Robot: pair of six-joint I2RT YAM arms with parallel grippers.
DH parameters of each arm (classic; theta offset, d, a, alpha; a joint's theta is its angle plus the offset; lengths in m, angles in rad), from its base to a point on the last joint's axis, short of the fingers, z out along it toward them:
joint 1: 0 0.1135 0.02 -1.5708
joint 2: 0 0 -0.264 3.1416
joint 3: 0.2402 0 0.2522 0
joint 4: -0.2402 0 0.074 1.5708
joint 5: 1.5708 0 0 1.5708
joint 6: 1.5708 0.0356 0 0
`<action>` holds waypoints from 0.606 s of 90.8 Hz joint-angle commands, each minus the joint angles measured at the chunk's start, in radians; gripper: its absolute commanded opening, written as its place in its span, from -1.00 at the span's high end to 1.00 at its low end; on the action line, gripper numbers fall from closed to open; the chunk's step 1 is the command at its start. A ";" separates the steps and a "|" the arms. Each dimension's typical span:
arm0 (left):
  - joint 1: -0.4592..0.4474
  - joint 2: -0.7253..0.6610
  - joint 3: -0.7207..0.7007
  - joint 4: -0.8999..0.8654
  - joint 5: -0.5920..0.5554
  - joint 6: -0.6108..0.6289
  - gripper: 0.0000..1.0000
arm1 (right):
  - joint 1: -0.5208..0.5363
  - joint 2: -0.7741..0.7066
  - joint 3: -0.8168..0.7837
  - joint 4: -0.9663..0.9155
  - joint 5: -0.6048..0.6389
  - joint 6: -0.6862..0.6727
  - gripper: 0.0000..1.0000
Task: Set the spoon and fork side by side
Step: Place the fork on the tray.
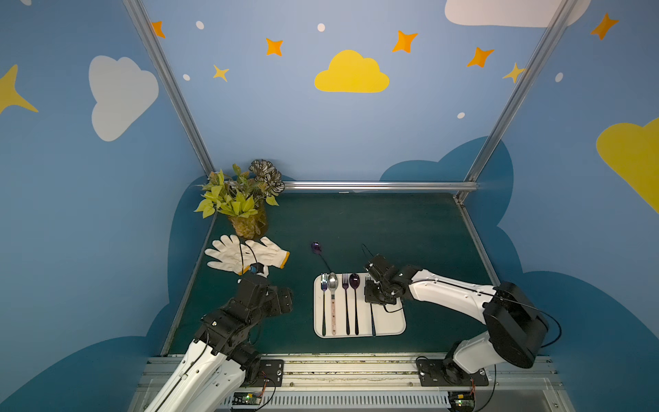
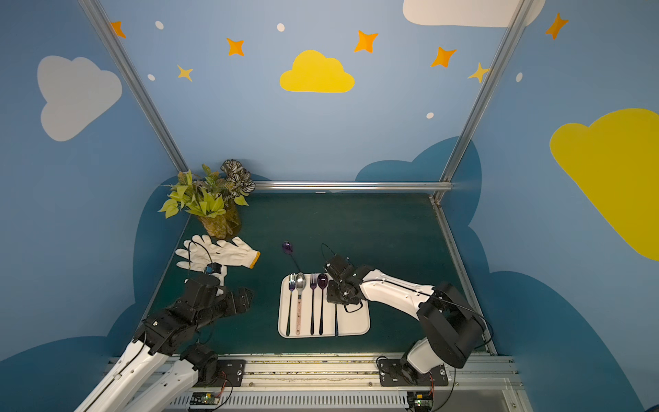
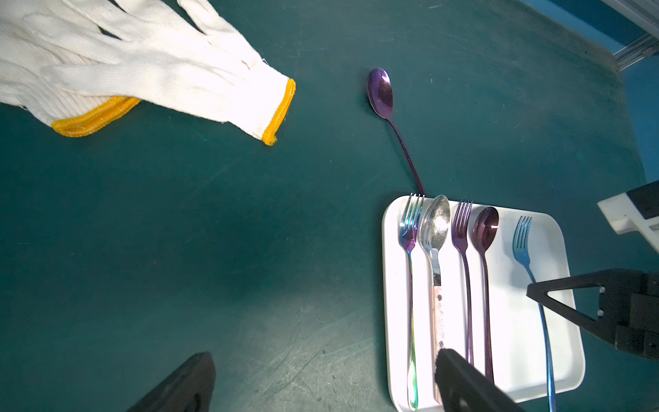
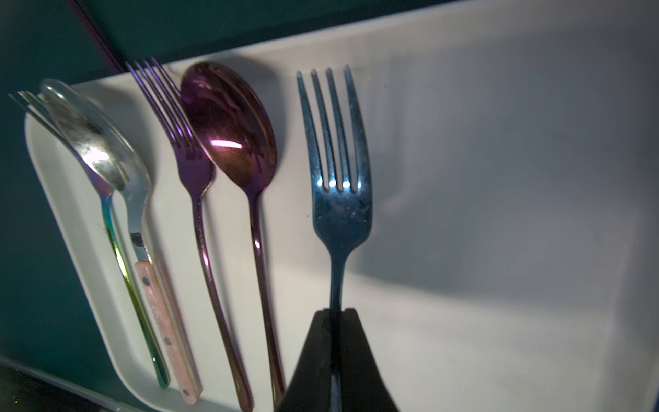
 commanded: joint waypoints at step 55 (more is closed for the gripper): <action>0.003 0.011 -0.007 0.011 -0.003 0.015 -1.00 | -0.050 0.083 0.039 0.024 0.005 -0.072 0.99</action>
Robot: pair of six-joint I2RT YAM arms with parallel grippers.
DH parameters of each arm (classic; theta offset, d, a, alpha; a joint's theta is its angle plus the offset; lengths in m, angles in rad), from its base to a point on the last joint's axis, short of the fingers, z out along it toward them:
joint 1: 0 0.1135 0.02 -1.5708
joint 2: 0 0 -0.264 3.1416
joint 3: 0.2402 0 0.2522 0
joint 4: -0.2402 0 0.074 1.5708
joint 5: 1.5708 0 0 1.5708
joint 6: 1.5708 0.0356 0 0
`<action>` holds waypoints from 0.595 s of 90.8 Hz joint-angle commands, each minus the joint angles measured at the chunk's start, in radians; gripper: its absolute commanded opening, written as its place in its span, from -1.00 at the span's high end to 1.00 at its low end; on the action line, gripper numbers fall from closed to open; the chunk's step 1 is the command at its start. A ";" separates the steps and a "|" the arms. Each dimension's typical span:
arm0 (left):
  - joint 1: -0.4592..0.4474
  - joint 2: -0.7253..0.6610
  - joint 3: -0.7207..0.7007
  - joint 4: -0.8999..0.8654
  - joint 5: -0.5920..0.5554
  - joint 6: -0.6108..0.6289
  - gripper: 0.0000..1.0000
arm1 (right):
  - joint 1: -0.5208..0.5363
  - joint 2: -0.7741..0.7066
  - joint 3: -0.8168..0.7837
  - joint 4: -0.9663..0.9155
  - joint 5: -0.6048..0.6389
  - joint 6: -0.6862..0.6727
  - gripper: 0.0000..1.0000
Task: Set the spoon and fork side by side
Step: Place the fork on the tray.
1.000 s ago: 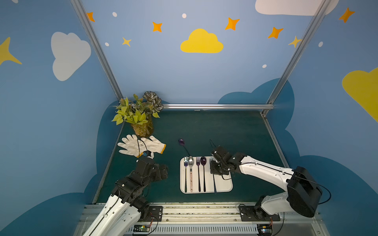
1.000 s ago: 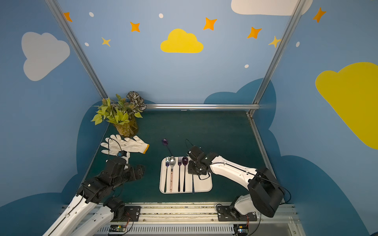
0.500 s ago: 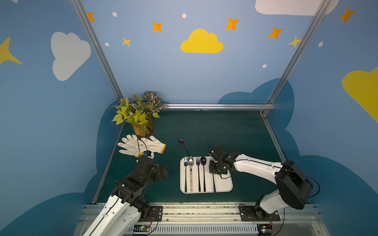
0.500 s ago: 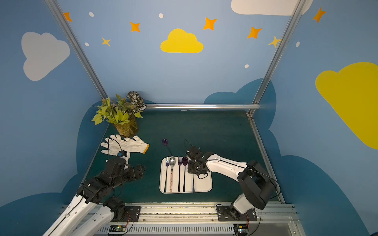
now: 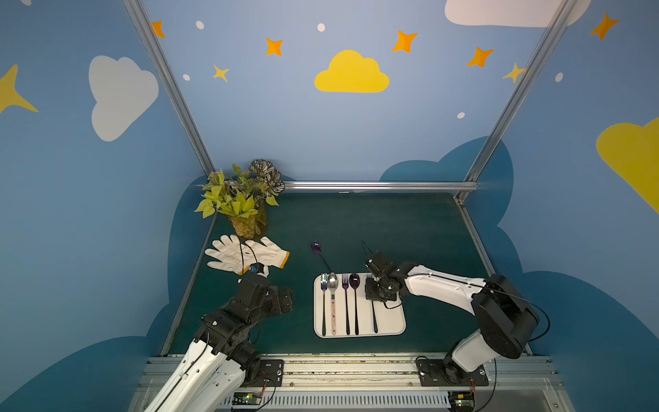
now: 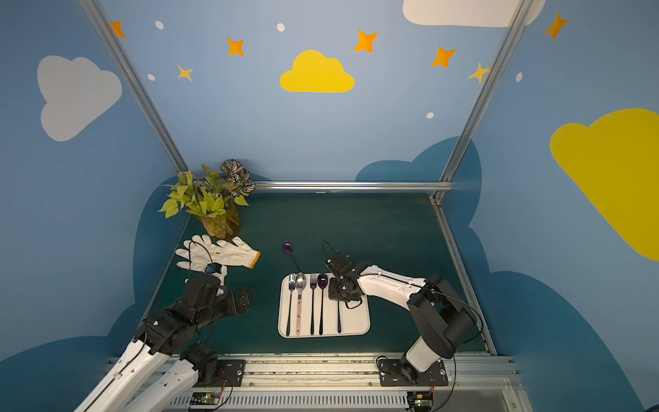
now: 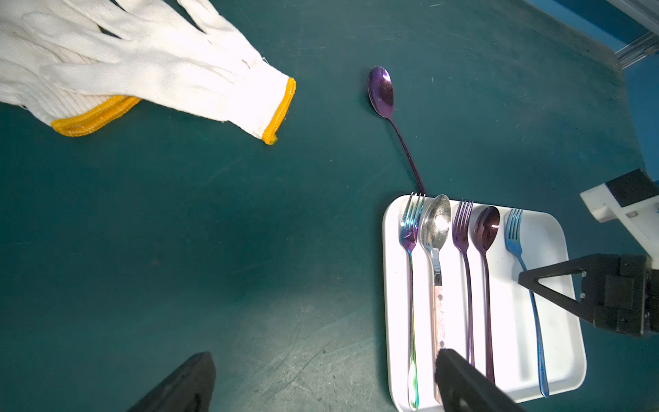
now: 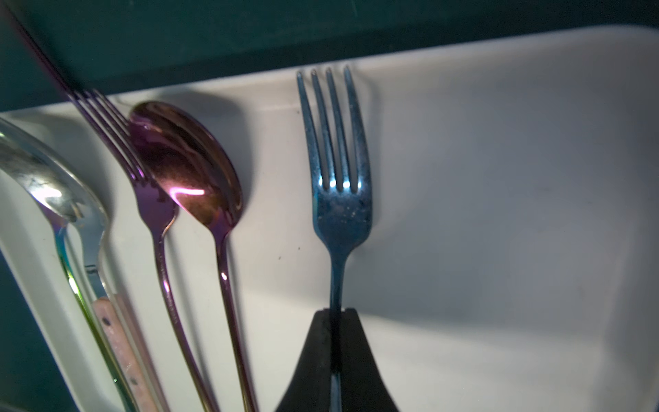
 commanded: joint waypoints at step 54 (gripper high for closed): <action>0.004 0.008 -0.008 0.014 -0.003 0.017 -1.00 | 0.005 0.035 0.023 -0.033 0.030 -0.044 0.61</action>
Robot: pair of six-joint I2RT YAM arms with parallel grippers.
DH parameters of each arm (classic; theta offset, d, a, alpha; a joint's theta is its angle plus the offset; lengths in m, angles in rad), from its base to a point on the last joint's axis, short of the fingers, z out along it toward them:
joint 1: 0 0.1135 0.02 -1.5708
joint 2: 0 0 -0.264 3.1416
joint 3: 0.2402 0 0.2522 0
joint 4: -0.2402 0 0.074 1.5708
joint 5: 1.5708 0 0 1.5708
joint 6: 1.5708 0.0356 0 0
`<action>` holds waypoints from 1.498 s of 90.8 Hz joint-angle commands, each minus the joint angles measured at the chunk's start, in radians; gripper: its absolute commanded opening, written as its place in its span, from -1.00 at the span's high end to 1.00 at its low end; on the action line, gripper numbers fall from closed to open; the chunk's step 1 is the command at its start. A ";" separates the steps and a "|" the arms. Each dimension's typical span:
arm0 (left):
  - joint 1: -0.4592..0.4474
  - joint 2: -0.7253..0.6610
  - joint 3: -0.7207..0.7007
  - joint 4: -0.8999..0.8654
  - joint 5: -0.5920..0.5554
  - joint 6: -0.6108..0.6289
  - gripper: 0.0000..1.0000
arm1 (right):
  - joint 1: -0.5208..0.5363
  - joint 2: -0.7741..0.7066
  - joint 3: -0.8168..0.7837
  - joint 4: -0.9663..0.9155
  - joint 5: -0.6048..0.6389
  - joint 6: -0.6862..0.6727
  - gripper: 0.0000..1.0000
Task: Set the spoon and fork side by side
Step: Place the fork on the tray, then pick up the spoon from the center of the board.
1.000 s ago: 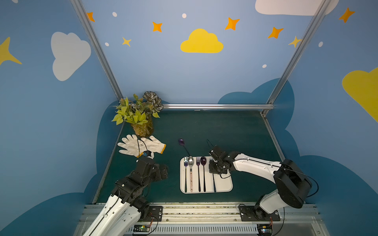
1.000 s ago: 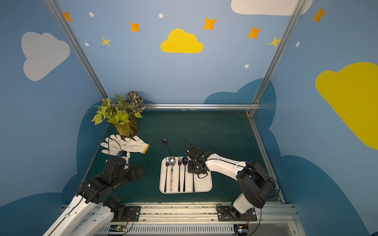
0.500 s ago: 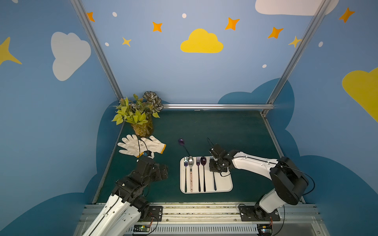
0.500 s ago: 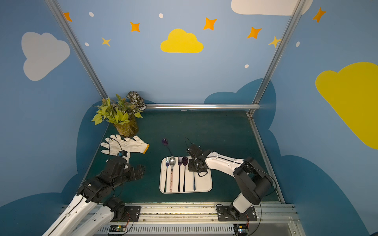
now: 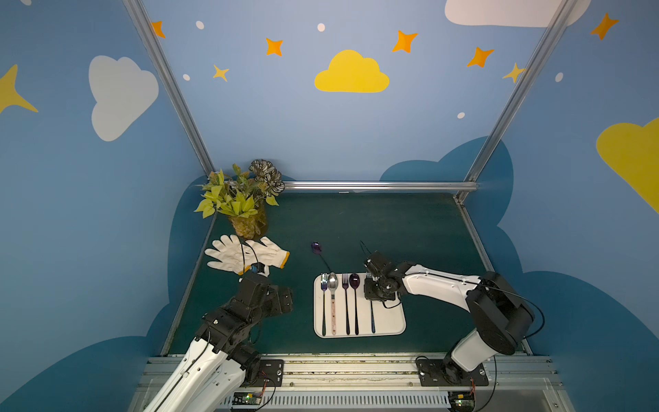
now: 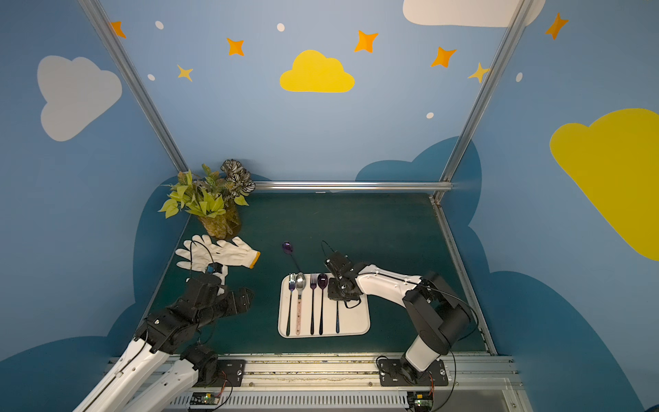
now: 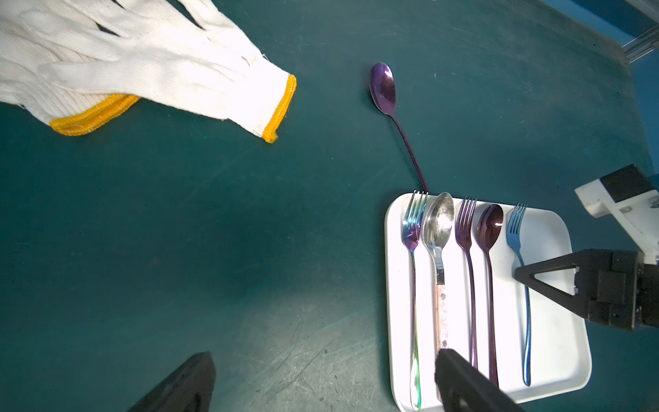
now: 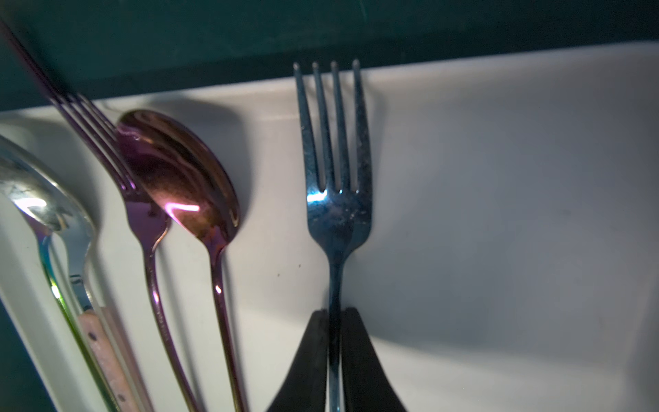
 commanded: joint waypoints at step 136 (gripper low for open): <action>0.004 -0.133 0.010 -0.071 -0.133 -0.047 -1.00 | 0.074 0.793 1.222 -0.342 0.003 -0.584 0.14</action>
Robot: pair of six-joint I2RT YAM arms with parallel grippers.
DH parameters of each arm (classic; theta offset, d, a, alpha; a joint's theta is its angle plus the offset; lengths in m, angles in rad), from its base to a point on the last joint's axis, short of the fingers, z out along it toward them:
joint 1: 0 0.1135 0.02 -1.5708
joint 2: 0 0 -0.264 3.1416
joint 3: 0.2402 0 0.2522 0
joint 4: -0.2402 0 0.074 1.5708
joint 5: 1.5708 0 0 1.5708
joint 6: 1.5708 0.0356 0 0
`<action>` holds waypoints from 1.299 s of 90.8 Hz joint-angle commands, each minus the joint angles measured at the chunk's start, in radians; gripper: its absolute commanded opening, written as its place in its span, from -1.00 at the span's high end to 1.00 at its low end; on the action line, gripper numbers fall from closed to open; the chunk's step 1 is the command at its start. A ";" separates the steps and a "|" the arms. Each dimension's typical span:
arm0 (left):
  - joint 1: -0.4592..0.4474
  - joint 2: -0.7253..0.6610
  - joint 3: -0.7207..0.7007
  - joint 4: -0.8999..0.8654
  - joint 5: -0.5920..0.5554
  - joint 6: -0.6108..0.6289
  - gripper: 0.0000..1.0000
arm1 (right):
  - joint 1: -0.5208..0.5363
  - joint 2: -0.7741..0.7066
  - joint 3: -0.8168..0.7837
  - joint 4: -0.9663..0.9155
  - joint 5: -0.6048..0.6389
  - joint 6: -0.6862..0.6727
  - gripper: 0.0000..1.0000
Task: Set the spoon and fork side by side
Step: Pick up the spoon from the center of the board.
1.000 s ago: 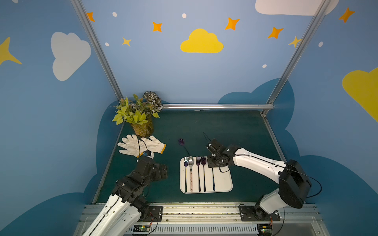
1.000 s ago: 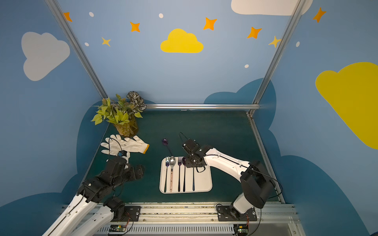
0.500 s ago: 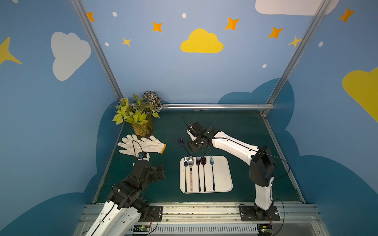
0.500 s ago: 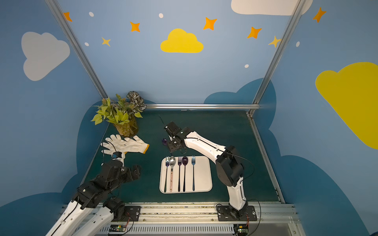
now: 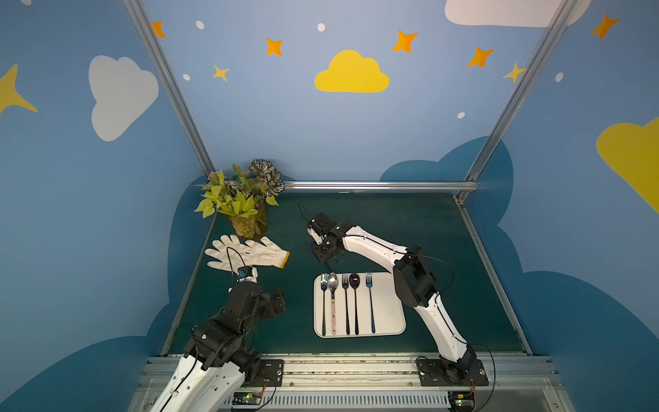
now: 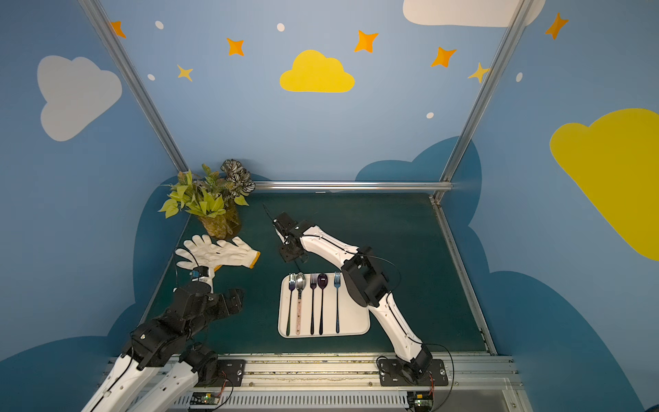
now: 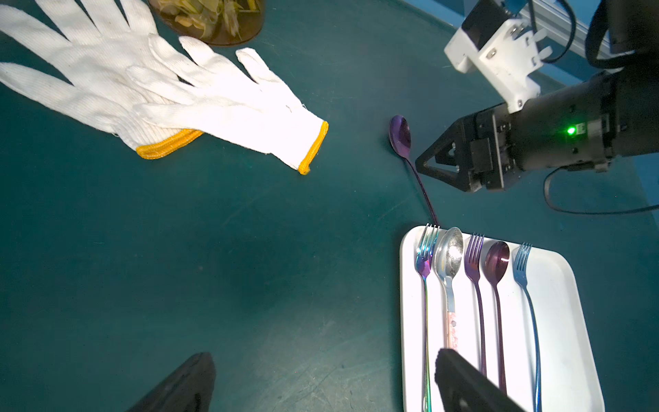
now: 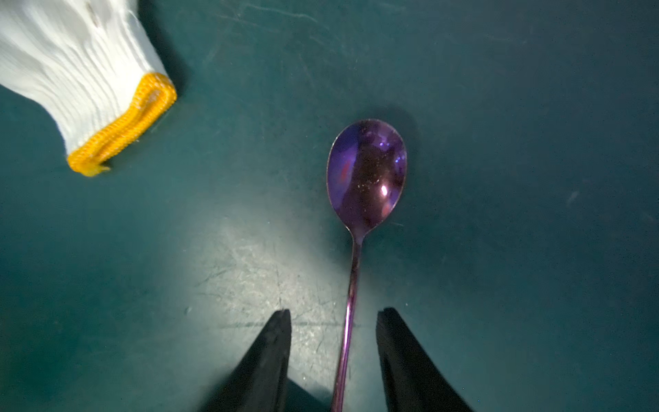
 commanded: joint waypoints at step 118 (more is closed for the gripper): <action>0.002 -0.045 0.010 -0.029 -0.042 -0.021 -1.00 | -0.222 -0.048 0.144 -0.003 0.055 -0.042 1.00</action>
